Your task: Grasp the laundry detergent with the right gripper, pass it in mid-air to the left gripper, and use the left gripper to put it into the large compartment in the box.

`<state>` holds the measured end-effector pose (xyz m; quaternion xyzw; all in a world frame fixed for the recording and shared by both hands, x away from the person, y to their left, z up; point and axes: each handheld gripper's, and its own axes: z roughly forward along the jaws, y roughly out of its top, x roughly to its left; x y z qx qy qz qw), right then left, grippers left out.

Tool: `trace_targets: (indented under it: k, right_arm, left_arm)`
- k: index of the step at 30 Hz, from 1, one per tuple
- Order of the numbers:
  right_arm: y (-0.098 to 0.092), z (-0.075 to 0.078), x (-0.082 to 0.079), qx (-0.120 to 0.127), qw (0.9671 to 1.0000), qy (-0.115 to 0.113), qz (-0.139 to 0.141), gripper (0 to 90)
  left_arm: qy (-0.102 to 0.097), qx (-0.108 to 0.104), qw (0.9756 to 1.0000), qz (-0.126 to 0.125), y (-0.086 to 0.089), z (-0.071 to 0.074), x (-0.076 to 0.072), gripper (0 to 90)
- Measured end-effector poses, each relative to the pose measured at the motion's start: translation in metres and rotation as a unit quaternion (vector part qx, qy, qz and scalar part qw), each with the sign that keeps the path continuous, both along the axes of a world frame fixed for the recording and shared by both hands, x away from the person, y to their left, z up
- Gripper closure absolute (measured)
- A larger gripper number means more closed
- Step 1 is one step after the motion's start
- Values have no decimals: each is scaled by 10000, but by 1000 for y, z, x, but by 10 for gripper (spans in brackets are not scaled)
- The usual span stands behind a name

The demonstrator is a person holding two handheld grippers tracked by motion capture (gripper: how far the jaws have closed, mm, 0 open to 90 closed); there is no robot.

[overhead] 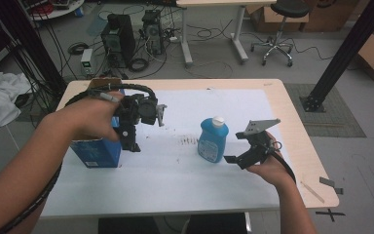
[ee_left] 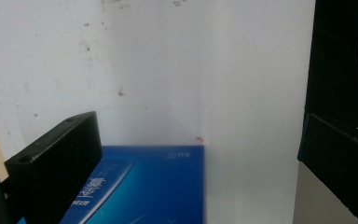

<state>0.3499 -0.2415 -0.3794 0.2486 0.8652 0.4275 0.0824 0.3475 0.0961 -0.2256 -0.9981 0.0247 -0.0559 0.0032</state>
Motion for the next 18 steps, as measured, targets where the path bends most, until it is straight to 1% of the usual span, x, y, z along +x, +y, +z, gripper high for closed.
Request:
trace_targets:
  k: [4, 5, 7, 8, 13, 17, 18]
  right_arm:
    - [4, -6, 1, 137, 9999, -84, -26, 0]
    - [6, -7, 0, 124, 9998, -138, -55, 0]
    - [9, -9, 1, 174, 9997, -135, -58, 0]
    - [10, -10, 1, 185, 9996, -174, -83, 0]
    - [17, -14, 2, 276, 9993, -226, -139, 0]
    - [23, -18, 3, 326, 9987, -336, -217, 0]
    - [25, -20, 3, 370, 9986, -328, -203, 0]
  left_arm:
    - [-15, -30, 10000, -6, 0, 0, -2, 1]
    - [-15, -30, 10000, -6, 0, 0, -2, 1]
    - [-12, -20, 10000, -2, 0, 0, -2, 1]
    - [-7, -21, 10000, 3, 0, 0, -2, 1]
    - [-9, -28, 10000, 23, 2, -1, -3, 1]
    - [-20, -27, 10000, 29, 4, 0, -4, 1]
    - [-19, -21, 10000, 43, 5, 0, -4, 1]
